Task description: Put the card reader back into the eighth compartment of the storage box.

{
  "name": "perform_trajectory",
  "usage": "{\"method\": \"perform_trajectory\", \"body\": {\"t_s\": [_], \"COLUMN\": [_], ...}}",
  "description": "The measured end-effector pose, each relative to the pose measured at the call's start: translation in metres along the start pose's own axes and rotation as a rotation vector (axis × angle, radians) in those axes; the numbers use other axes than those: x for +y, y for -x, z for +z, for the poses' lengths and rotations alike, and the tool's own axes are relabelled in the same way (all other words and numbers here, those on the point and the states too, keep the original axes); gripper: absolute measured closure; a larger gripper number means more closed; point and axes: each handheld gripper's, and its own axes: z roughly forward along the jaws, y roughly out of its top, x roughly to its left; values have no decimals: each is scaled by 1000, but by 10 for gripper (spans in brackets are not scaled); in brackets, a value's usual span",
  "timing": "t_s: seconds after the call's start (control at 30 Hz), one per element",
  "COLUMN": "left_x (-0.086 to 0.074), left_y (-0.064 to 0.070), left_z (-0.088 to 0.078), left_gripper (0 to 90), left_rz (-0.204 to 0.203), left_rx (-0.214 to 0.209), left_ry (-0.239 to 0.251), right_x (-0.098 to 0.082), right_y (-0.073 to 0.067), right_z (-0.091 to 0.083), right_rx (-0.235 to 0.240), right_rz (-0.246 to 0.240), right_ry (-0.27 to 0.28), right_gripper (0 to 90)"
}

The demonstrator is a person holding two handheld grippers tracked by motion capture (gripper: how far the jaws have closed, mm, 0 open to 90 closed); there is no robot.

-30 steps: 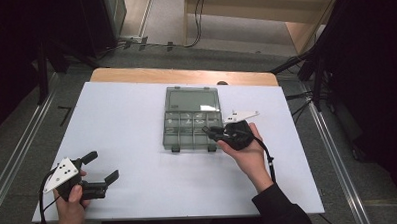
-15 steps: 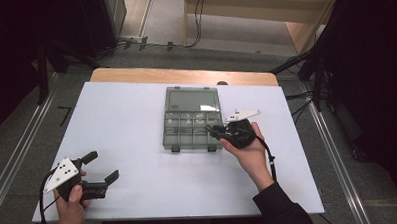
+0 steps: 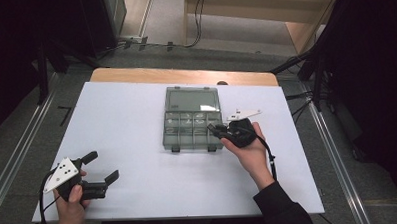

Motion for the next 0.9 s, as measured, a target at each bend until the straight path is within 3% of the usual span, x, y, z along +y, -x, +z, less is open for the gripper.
{"method": "perform_trajectory", "body": {"t_s": [0.67,0.9], "left_x": [0,0], "left_y": [0,0], "left_z": [0,0], "left_gripper": [0,0], "left_rz": [0,0], "left_rx": [-1,-1], "left_ry": [1,1], "right_x": [-7,-7], "right_y": [7,10], "right_z": [7,6], "right_rx": [-27,-13], "right_rz": [26,65], "right_ry": [-20,4], "right_gripper": [708,480]}}
